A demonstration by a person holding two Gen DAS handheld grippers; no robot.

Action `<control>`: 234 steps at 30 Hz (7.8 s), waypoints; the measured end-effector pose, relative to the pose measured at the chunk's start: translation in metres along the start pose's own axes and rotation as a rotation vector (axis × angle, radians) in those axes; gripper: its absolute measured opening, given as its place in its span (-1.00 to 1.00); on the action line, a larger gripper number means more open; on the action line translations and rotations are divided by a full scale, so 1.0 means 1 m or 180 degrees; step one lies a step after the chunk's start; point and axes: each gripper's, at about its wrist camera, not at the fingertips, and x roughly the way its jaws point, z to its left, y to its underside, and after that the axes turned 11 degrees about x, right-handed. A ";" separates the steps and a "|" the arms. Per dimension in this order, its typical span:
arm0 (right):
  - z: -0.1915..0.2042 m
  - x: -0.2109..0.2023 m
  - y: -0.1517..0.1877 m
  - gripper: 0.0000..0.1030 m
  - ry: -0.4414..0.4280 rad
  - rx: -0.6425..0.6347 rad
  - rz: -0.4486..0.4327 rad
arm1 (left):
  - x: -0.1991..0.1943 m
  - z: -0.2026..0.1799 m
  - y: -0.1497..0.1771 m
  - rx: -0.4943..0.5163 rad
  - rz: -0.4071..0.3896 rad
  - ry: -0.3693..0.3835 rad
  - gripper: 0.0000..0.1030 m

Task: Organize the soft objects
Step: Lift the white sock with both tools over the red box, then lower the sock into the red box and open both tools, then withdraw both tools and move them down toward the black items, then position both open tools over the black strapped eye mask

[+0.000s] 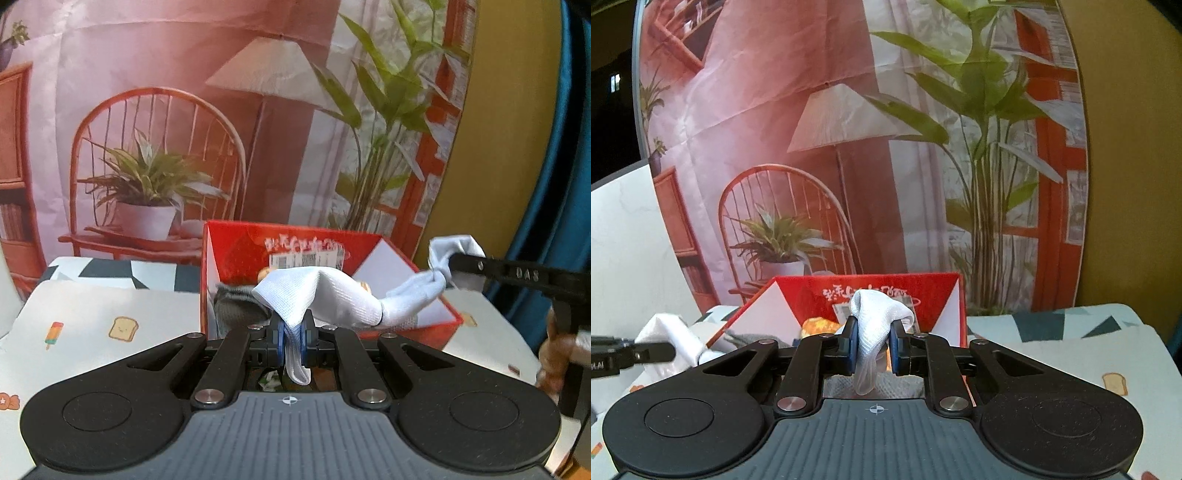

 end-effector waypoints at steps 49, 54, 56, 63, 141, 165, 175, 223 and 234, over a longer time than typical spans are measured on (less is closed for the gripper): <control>-0.004 0.108 0.024 -0.73 0.0417 -0.0279 0.0832 | 0.155 -0.013 -0.030 0.0575 0.1248 0.0045 -0.83; -0.009 0.109 0.023 -0.71 0.0452 -0.0207 0.0870 | 0.150 -0.008 -0.031 0.0436 0.1203 0.0085 -0.81; -0.009 0.107 0.023 -0.64 0.0482 -0.0223 0.0863 | 0.147 -0.005 -0.033 0.0378 0.1160 0.0095 -0.80; -0.004 0.090 0.016 -0.34 0.0524 -0.0285 0.0719 | 0.124 0.004 -0.044 0.0222 0.0931 0.0031 0.16; 0.002 -0.039 0.181 0.99 0.0605 -0.0131 0.0390 | -0.028 0.000 0.126 -0.0042 0.0493 -0.0597 0.99; 0.030 -0.029 0.195 0.58 0.0214 -0.0295 0.0695 | -0.012 0.051 0.133 -0.0406 0.0649 -0.0775 0.80; 0.046 -0.015 0.204 0.53 0.0064 -0.0345 0.0898 | 0.010 0.056 0.149 -0.0511 0.0802 -0.0373 0.55; 0.023 -0.016 0.210 0.35 0.0273 -0.0153 0.0907 | 0.004 0.004 0.159 -0.0038 0.0725 -0.0055 0.34; 0.018 -0.035 0.211 0.27 0.0346 0.0105 0.0992 | 0.006 0.000 0.159 0.0040 0.0729 -0.0109 0.34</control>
